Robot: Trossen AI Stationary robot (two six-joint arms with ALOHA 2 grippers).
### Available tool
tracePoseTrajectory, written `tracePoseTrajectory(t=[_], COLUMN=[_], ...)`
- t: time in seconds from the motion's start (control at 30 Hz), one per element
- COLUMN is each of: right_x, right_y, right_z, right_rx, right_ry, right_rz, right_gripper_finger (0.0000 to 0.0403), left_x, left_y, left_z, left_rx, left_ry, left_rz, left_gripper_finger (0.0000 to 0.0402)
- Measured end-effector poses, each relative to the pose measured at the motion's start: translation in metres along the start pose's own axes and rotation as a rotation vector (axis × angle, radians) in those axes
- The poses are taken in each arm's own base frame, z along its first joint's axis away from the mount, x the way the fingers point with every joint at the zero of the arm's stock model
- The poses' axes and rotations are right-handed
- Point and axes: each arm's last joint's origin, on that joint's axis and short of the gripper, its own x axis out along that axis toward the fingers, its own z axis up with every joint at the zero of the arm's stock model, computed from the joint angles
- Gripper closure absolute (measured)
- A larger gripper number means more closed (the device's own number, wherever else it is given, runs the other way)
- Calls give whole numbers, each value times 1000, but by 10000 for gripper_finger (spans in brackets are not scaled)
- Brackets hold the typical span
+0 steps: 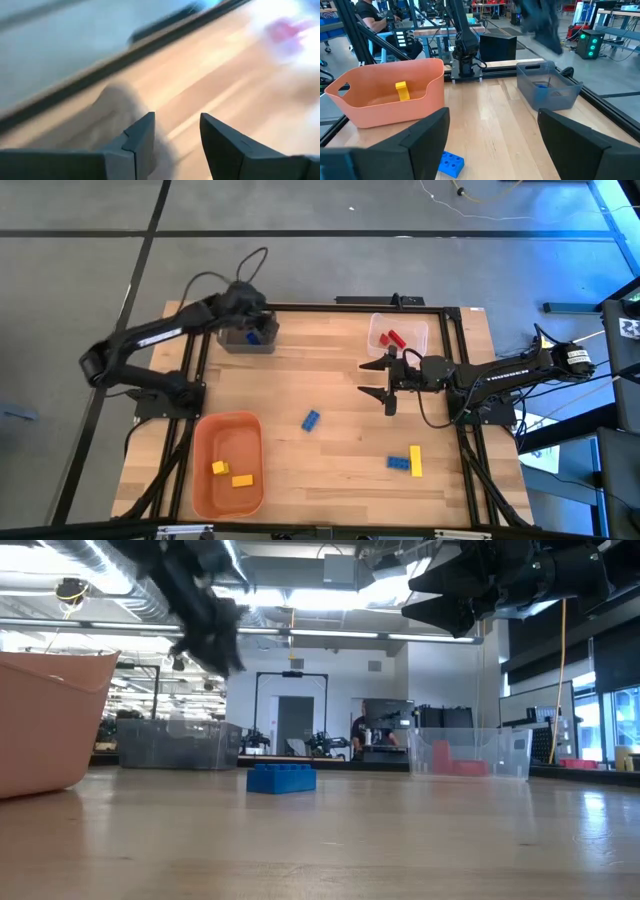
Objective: Sort & place blocks by color
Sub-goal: Put the right blue gamepiece into the black bin
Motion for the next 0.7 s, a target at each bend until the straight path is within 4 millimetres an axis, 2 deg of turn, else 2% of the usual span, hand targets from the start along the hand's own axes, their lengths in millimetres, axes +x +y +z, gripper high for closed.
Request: tracePoseTrajectory(t=[0.07, 0.13, 0.27, 0.37, 0.47, 0.57, 0.7], right_x=[0, 0, 0, 0, 0, 0, 0], right_y=[0, 0, 0, 0, 0, 0, 0], right_z=[0, 0, 0, 2, 3, 4, 4], right_rx=[0, 0, 1, 3, 1, -15, -16], right_ry=[0, -1, -4, -19, -35, -43, -45], right_rz=[0, 0, 0, 1, 2, 2, 2], right_gripper_finger=[99, 99, 99, 99, 99, 99, 99], left_x=[-19, -35, -54, -59, -60, -57, -54], left_y=[-16, -33, -59, -71, -76, -73, -64], left_z=[-2, -12, -49, -84, -116, -143, -160], left_rx=[57, 101, 191, 241, 282, 299, 298], left_ry=[-107, -180, -297, -404, -545, -646, -715], left_rz=[-94, -196, -382, -496, -600, -660, -655], left_gripper_finger=[254, 253, 252, 252, 253, 253, 253])
